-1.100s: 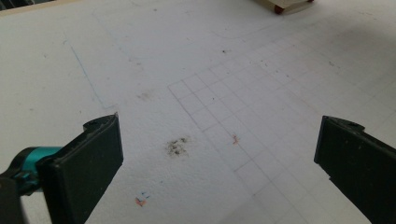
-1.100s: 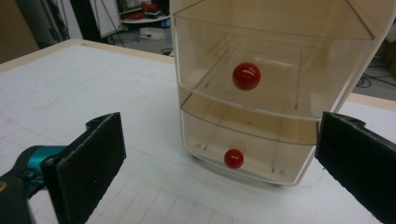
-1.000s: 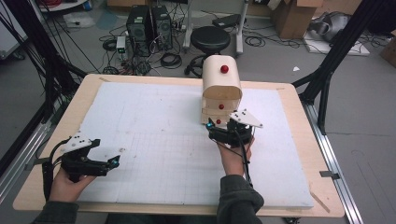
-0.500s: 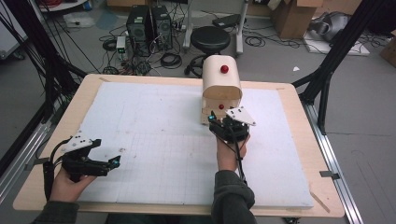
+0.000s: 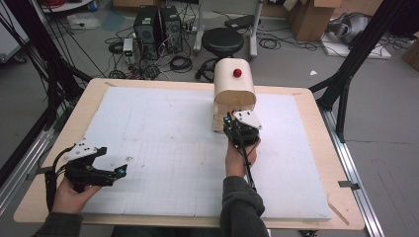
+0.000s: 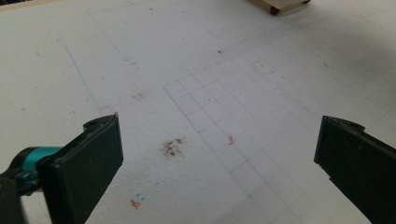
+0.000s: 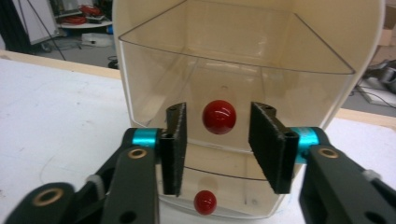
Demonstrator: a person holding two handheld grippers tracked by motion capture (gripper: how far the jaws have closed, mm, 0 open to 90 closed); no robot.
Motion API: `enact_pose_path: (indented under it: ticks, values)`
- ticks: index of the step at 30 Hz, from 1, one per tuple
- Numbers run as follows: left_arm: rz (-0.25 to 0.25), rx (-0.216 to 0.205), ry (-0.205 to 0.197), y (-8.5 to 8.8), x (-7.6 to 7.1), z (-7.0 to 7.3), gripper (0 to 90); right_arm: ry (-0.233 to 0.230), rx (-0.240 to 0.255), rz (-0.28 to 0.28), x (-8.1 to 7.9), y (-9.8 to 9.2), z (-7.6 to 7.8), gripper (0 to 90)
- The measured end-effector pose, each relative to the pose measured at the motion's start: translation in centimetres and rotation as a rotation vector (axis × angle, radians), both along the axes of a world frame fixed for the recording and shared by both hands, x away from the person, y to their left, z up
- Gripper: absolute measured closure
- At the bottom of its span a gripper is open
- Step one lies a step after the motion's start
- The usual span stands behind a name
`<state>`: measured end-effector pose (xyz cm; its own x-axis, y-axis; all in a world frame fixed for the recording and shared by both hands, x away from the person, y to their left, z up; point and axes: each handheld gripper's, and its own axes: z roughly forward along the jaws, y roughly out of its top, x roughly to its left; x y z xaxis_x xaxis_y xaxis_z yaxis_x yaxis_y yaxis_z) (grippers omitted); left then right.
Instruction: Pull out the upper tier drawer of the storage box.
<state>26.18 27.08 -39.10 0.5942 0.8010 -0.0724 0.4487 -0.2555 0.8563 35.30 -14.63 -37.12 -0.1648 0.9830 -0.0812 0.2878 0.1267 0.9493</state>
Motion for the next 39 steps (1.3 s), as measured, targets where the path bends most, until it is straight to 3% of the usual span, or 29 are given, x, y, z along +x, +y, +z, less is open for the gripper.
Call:
enact_pose_path:
  ticks: [12,39]
  values:
    - [-0.003,-0.003,-0.007,0.1,-0.1,0.3,1.7,-0.004,-0.016,-0.001,-0.1,0.0,0.0,71.7]
    - [0.003,0.000,-0.010,0.1,-0.1,0.2,1.7,0.016,0.022,0.046,-1.1,-0.8,0.3,72.6]
